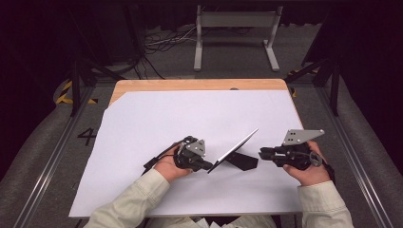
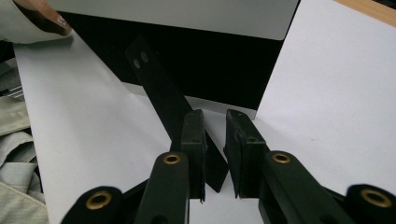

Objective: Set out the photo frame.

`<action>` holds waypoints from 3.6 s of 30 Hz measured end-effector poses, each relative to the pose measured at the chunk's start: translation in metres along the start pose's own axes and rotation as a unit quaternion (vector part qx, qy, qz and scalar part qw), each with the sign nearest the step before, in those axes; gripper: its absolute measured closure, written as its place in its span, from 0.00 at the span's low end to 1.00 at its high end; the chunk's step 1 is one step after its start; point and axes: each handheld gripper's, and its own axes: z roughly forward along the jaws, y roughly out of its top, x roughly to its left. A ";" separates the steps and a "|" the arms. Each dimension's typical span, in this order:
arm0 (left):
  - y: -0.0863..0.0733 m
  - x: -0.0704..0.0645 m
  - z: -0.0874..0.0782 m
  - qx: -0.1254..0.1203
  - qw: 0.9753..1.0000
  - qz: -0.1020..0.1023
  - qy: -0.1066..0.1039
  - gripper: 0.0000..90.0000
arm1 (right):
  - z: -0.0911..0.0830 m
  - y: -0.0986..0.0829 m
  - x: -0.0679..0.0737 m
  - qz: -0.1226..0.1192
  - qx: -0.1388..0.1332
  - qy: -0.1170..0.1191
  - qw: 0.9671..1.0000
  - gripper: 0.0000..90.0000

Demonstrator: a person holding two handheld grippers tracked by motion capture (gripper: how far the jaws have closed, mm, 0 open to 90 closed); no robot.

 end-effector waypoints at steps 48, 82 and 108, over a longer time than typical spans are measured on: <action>0.034 -0.044 0.042 -0.005 0.994 0.059 -0.089 1.00 | -0.007 0.001 -0.002 0.049 0.004 0.025 0.998 0.90; 0.061 -0.050 0.072 -0.021 0.992 0.074 -0.099 1.00 | -0.013 0.001 -0.004 0.094 0.012 0.009 0.995 0.90; 0.014 -0.027 0.010 -0.026 0.999 0.019 -0.034 0.97 | -0.028 0.008 0.002 0.170 0.015 -0.024 0.985 0.85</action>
